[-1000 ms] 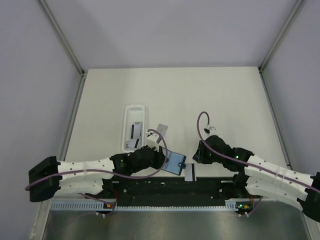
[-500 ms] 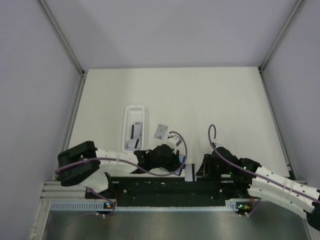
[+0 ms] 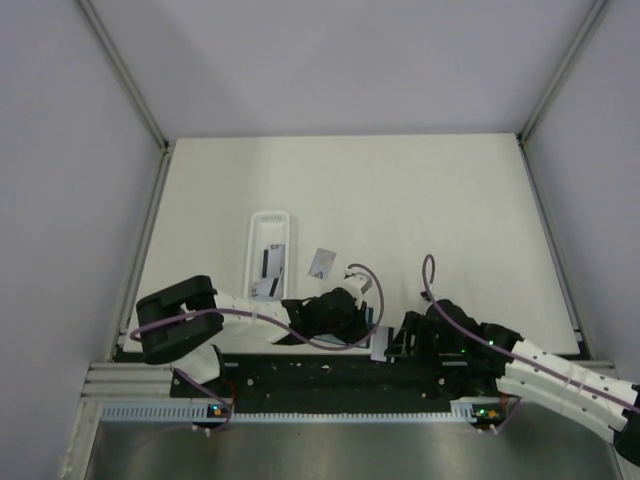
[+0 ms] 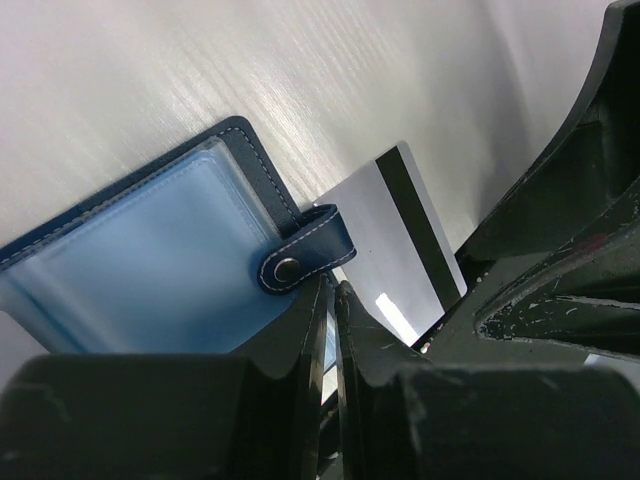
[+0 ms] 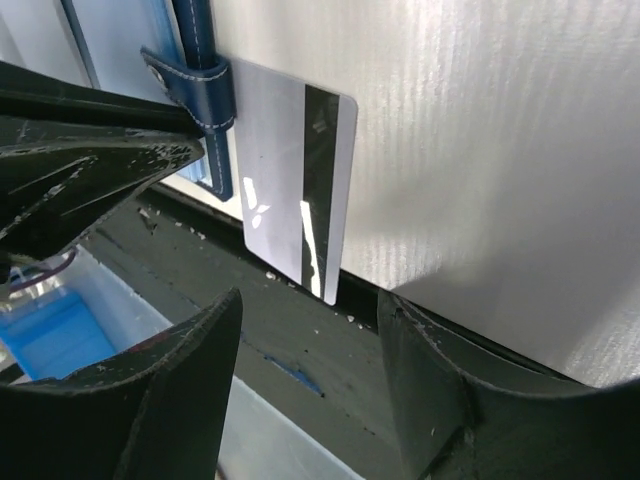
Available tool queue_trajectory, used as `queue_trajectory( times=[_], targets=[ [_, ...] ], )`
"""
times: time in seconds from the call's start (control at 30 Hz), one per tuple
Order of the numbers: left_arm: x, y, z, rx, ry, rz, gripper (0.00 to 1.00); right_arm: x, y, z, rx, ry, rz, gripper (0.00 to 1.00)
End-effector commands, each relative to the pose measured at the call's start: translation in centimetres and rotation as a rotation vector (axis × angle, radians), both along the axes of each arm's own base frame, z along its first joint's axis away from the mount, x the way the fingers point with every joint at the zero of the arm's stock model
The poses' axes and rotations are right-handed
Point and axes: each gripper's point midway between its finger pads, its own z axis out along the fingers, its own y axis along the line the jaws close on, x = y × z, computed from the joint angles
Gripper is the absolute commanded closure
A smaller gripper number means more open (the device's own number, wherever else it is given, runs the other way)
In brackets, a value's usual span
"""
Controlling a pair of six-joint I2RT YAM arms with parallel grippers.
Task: Put the credit cards into the card holder
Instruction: Pick up the credit card at the corner of the board.
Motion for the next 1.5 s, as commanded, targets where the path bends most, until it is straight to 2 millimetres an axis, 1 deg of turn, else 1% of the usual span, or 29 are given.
queue_trajectory(
  times=[0.0,0.1,0.23,0.33,0.37,0.4,0.5,0.53,0.57,0.63,0.7,0.73,0.8,0.83,0.87,0.9,0.97,1.0,1.03,1.07,1.17,1.27,1.33,1.4,1.47],
  targets=[
    [-0.5,0.3,-1.2,0.033,0.027,-0.004,0.86,-0.1,0.1,-1.5,0.003,0.014,-0.010,0.42],
    [-0.6,0.6,-1.6,0.048,0.035,-0.002,0.86,-0.2,0.5,-1.8,0.010,0.025,0.005,0.42],
    [-0.7,0.8,-1.9,0.057,0.038,0.002,0.86,-0.3,0.7,-2.5,0.000,0.048,0.006,0.47],
    [-0.6,0.7,-2.1,0.057,0.036,-0.003,0.86,-0.2,0.3,-3.1,-0.012,0.051,-0.018,0.53],
    [-1.2,0.5,-2.1,0.050,0.055,-0.032,0.86,-0.2,0.2,-3.3,-0.013,0.054,-0.028,0.56],
    [-1.3,0.4,-2.1,0.046,0.058,-0.036,0.86,-0.1,0.2,-3.4,-0.011,0.051,-0.037,0.58],
    [-1.6,0.2,-2.3,0.043,0.060,-0.046,0.87,0.0,0.1,-3.6,0.005,0.050,-0.066,0.68],
    [-1.5,0.0,-2.2,0.042,0.060,-0.049,0.87,-0.2,-0.4,-4.4,-0.004,0.061,-0.080,0.72],
    [-1.6,0.0,-2.2,0.044,0.059,-0.051,0.87,-0.2,-0.5,-4.5,0.002,0.065,-0.093,0.76],
    [-1.6,-0.1,-2.2,0.042,0.059,-0.051,0.87,-0.2,-0.7,-4.8,0.008,0.064,-0.107,0.84],
    [-1.6,0.0,-2.1,0.041,0.058,-0.051,0.87,-0.1,-0.7,-4.8,0.016,0.055,-0.117,0.96],
    [-1.5,0.0,-1.9,0.037,0.054,-0.051,0.87,0.0,-0.8,-4.7,0.014,0.049,-0.122,1.00],
    [-1.5,0.0,-1.6,0.032,0.046,-0.054,0.87,0.2,-1.0,-4.3,0.003,0.033,-0.124,1.00],
    [-1.5,0.0,-1.3,0.027,0.042,-0.056,0.87,0.4,-1.0,-3.8,0.001,0.021,-0.125,1.00],
    [-1.5,0.2,-0.5,0.013,0.027,-0.061,0.87,1.0,-1.1,-2.4,-0.003,-0.011,-0.135,1.00],
    [-1.4,0.2,0.0,0.008,0.019,-0.058,0.86,1.3,-1.2,-1.5,-0.006,-0.033,-0.139,1.00],
    [-1.1,0.5,1.1,-0.003,-0.003,-0.042,0.85,1.8,-1.5,0.0,-0.016,-0.069,-0.146,1.00],
    [-0.6,0.7,1.7,-0.013,-0.025,-0.017,0.84,2.2,-1.9,0.7,-0.032,-0.091,-0.158,1.00],
    [-0.4,0.9,2.5,-0.032,-0.036,-0.004,0.83,2.5,-1.9,1.6,-0.034,-0.111,-0.160,1.00],
    [-0.2,1.0,3.5,-0.061,-0.050,0.011,0.81,2.5,-2.2,1.9,-0.056,-0.116,-0.157,1.00],
    [0.3,1.4,5.7,-0.112,-0.087,0.045,0.69,2.8,-2.4,3.0,-0.097,-0.141,-0.128,1.00],
    [0.5,1.6,7.6,-0.149,-0.111,0.054,0.64,3.5,-2.8,4.3,-0.157,-0.182,-0.111,1.00],
    [0.6,1.8,9.2,-0.184,-0.127,0.060,0.56,4.3,-3.2,5.3,-0.193,-0.233,-0.103,1.00],
    [0.7,2.1,10.6,-0.223,-0.144,0.073,0.51,4.9,-2.8,7.0,-0.178,-0.302,-0.064,1.00],
    [0.9,2.4,12.3,-0.279,-0.165,0.087,0.47,5.3,-1.5,9.7,-0.104,-0.401,0.008,1.00]
  ],
)
